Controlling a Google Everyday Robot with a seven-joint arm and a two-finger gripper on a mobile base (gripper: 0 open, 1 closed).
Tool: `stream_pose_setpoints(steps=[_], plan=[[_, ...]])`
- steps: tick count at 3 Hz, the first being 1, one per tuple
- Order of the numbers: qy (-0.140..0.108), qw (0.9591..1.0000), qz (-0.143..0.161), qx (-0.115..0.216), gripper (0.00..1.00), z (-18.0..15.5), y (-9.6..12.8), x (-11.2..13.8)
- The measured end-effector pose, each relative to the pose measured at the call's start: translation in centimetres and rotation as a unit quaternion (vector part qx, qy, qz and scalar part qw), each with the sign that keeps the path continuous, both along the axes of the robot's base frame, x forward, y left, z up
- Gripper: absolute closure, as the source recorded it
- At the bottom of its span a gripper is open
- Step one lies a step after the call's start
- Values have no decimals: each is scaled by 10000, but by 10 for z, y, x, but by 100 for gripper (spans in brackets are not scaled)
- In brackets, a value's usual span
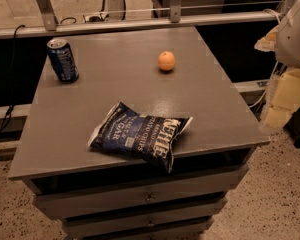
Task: Move orange near blue chip bag
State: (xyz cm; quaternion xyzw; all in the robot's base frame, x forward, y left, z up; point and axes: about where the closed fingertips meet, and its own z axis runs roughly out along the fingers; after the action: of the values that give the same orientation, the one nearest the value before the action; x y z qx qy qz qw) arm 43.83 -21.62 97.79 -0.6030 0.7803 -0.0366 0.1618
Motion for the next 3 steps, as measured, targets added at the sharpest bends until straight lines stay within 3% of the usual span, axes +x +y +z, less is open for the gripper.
stream_pose_setpoints(steps=[1,2,3], plan=[[-1,10000,0,0,0,0,0,0],[-78,9998,91,188,0,-9,4,17],[-235,9981,48,566,0,-26,9,64]])
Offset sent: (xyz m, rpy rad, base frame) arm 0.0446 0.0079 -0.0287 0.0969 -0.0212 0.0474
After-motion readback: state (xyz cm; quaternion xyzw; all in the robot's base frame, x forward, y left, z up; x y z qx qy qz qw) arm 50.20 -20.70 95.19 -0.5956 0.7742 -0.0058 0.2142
